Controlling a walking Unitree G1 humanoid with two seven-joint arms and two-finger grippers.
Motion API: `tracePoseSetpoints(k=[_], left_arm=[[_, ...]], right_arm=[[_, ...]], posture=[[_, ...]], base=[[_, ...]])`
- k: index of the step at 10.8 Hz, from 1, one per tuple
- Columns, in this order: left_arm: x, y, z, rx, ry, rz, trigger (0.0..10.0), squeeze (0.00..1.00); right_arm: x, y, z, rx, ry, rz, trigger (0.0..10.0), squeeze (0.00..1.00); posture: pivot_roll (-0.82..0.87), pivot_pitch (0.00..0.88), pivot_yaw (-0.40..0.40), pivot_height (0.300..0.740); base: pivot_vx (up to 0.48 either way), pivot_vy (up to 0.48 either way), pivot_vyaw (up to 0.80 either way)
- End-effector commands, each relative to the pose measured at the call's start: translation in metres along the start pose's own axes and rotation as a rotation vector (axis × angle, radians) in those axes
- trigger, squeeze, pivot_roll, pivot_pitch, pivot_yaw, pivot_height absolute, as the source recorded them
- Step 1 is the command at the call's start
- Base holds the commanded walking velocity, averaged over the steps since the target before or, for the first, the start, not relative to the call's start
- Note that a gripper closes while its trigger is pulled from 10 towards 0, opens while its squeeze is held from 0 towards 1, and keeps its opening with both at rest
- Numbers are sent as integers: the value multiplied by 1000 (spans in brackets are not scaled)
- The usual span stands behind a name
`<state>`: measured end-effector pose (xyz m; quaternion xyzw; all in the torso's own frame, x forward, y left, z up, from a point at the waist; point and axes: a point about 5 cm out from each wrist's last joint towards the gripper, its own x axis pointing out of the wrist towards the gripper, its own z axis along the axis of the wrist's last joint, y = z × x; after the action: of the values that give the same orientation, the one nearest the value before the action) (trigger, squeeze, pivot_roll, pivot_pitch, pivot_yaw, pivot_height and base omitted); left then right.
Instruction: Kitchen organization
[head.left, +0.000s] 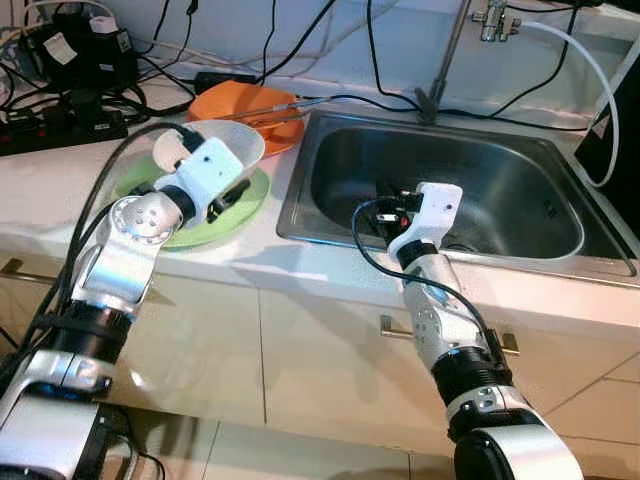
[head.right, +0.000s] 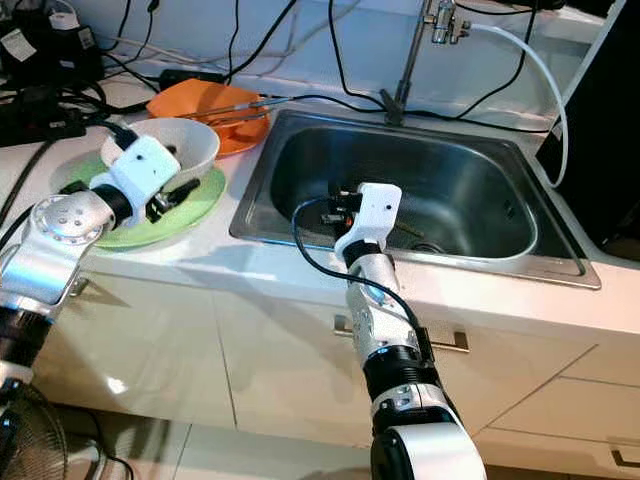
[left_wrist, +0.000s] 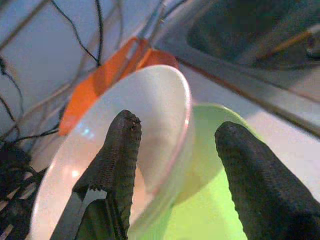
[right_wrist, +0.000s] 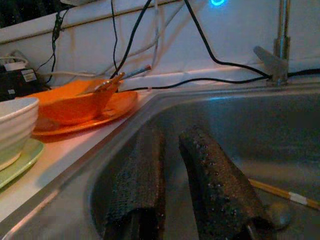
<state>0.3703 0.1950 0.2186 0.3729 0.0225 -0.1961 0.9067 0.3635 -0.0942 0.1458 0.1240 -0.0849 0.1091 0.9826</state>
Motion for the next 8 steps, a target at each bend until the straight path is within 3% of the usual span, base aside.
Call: tracePoseSetpoints(k=[1,5,6,7,8], left_arm=[[3,2,2,41,21,-37,10000,0],[6,13,-14,240,227,-87,10000,0],[7,13,-19,312,279,-76,6000,0],[8,13,-19,331,286,-73,0,0],[9,13,-20,352,295,-73,0,0]], right_arm=[[0,-2,4,8,-14,-9,10000,0],[-1,-2,4,9,-10,-13,10000,0],[-1,-2,4,11,-10,-17,10000,0],[-1,-2,4,10,-11,-18,10000,0],[-1,-3,4,9,-9,-21,10000,0]], posture=[[253,0,-52,740],[251,3,-48,740],[249,3,-47,740],[249,3,-47,740],[247,3,-46,740]], base=[[0,0,0],[0,0,0],[0,0,0],[0,0,0],[0,0,0]])
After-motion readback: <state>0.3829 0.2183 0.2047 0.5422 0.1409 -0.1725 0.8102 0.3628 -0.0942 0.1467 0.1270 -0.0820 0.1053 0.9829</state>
